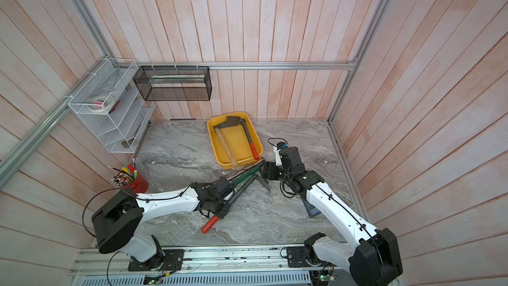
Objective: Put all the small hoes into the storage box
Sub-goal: Pick up the hoe from the center of the board.
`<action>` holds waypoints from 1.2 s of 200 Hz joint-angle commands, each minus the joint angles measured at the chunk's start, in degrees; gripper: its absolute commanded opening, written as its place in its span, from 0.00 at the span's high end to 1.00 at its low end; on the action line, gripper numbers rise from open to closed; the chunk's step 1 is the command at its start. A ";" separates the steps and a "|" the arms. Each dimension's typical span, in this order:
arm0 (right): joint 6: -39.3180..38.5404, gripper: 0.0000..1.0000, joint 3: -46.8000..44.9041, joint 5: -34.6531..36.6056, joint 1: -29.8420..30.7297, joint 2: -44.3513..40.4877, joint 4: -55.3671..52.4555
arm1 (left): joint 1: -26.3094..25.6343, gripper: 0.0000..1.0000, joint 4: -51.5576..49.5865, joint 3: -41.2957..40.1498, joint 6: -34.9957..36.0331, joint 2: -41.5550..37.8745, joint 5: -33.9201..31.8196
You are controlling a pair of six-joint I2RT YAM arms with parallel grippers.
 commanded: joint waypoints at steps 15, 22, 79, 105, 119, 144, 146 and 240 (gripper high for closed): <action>0.94 0.20 -1.25 -1.37 0.18 -0.25 0.46 | -0.20 0.78 -1.21 2.80 -1.24 -0.90 -2.91; 1.04 0.20 -1.34 -1.48 0.19 -0.24 0.46 | -0.37 0.78 -1.42 2.95 -1.15 -1.07 -3.18; 2.09 0.20 -2.12 -2.93 0.18 -0.59 0.64 | -0.77 0.91 -2.44 3.68 -0.73 -2.38 -3.66; 2.66 0.20 -2.69 -3.92 0.18 -0.85 0.76 | -0.78 0.94 -2.37 3.59 -0.80 -3.49 -3.40; 3.75 0.20 -3.38 -5.41 0.27 -1.24 1.51 | -0.77 0.96 -2.45 3.72 -1.13 -4.05 -3.32; 5.89 0.21 -4.82 -6.91 0.94 -2.21 2.56 | -0.76 0.99 -1.86 3.81 -1.76 -5.08 -2.44; 6.06 0.21 -4.91 -6.95 0.98 -2.29 2.57 | -0.77 0.99 -1.84 3.81 -1.80 -5.13 -2.32; 17.60 0.24 -9.78 -5.86 8.77 -5.42 6.43 | -0.77 1.00 -2.18 5.35 -2.83 -4.72 -1.11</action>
